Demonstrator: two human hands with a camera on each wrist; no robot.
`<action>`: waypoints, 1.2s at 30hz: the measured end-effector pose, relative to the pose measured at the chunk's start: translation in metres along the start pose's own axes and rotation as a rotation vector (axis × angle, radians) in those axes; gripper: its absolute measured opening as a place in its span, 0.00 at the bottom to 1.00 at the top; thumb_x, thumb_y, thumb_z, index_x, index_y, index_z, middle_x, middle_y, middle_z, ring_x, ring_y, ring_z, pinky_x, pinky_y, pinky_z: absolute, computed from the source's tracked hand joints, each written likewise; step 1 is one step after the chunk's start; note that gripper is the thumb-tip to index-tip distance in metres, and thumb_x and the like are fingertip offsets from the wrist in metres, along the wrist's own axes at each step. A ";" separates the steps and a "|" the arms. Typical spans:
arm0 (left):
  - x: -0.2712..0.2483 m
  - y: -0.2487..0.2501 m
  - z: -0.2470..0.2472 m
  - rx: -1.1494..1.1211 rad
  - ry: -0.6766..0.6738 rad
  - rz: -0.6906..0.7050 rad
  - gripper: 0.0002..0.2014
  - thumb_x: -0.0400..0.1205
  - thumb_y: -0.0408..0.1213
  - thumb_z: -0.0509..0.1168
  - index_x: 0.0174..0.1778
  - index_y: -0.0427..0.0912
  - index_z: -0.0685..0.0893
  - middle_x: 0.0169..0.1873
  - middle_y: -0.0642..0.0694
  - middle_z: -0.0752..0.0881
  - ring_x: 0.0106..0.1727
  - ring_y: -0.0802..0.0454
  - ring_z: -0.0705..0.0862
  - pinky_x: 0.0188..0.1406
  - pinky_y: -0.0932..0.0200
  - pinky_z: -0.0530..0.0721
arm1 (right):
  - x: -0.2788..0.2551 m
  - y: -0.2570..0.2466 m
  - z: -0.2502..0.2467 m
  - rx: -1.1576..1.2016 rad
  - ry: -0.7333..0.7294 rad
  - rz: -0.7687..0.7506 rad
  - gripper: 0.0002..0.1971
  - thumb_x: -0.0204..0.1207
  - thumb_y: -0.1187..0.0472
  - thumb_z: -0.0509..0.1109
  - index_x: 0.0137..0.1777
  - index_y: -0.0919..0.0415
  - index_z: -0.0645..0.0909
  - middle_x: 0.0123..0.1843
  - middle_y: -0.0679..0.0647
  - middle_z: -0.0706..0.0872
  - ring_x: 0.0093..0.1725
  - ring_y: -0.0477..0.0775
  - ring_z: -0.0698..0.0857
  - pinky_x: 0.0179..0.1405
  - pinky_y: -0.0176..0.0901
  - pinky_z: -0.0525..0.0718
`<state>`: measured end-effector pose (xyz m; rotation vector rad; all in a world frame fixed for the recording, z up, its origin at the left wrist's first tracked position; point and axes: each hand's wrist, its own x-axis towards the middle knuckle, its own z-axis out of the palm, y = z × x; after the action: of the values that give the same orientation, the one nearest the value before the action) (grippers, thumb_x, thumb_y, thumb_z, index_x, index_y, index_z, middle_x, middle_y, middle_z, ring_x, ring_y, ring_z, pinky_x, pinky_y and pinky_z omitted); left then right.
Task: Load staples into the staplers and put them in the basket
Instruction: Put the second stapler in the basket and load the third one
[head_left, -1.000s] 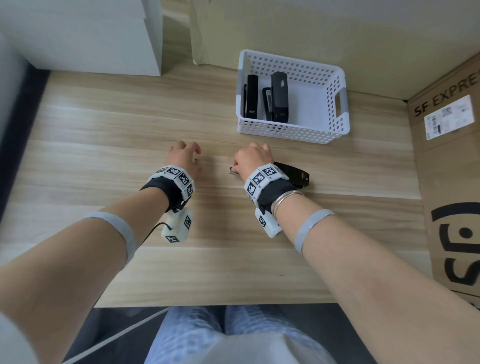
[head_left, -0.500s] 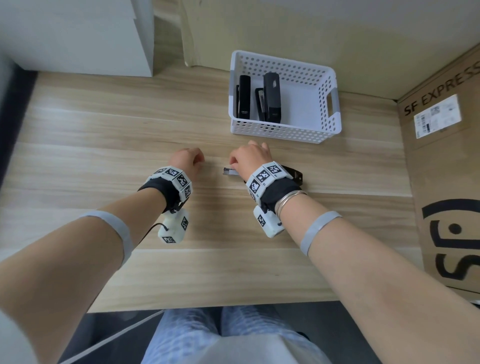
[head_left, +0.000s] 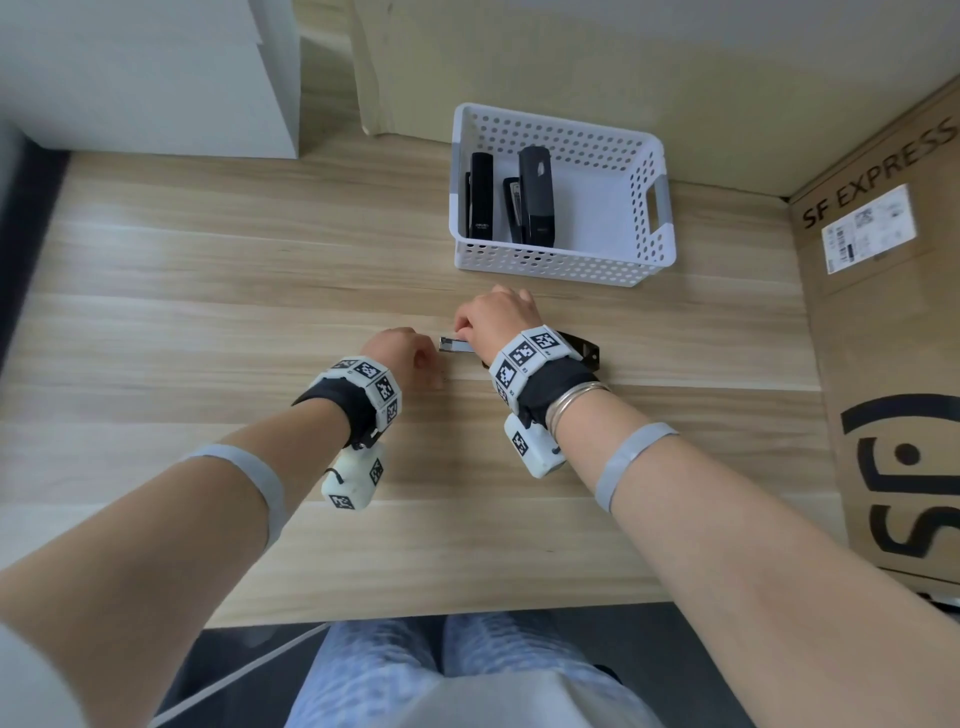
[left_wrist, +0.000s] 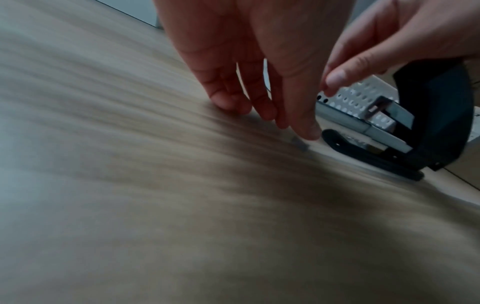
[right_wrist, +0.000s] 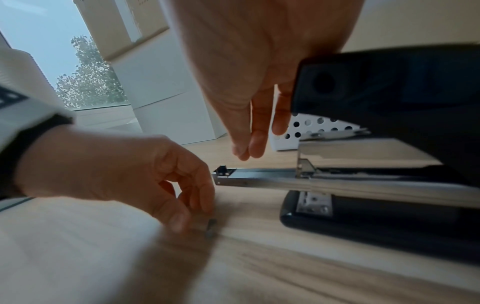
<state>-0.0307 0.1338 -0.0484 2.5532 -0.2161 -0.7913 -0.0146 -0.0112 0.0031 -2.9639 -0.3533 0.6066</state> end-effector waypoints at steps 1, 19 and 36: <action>0.000 0.003 0.003 0.000 -0.002 -0.004 0.16 0.72 0.41 0.73 0.53 0.39 0.84 0.47 0.40 0.82 0.54 0.41 0.81 0.51 0.56 0.76 | 0.000 0.000 0.000 0.000 0.003 0.002 0.09 0.82 0.55 0.64 0.53 0.48 0.86 0.56 0.47 0.88 0.66 0.53 0.74 0.66 0.49 0.66; -0.004 0.003 -0.016 -0.191 0.215 -0.079 0.08 0.77 0.30 0.61 0.52 0.39 0.77 0.46 0.42 0.87 0.41 0.43 0.81 0.40 0.56 0.80 | -0.003 0.004 -0.003 0.036 -0.010 -0.029 0.11 0.83 0.53 0.62 0.55 0.48 0.86 0.56 0.48 0.88 0.66 0.54 0.74 0.67 0.49 0.67; 0.000 0.021 -0.013 -0.532 0.293 0.024 0.12 0.79 0.30 0.64 0.32 0.46 0.73 0.33 0.44 0.82 0.32 0.49 0.80 0.34 0.65 0.77 | -0.004 -0.003 -0.009 0.414 -0.013 0.048 0.08 0.74 0.59 0.74 0.52 0.52 0.88 0.48 0.48 0.91 0.51 0.48 0.88 0.56 0.45 0.85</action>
<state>-0.0239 0.1203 -0.0287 2.1158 0.0543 -0.3875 -0.0149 -0.0095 0.0135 -2.5787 -0.1359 0.6172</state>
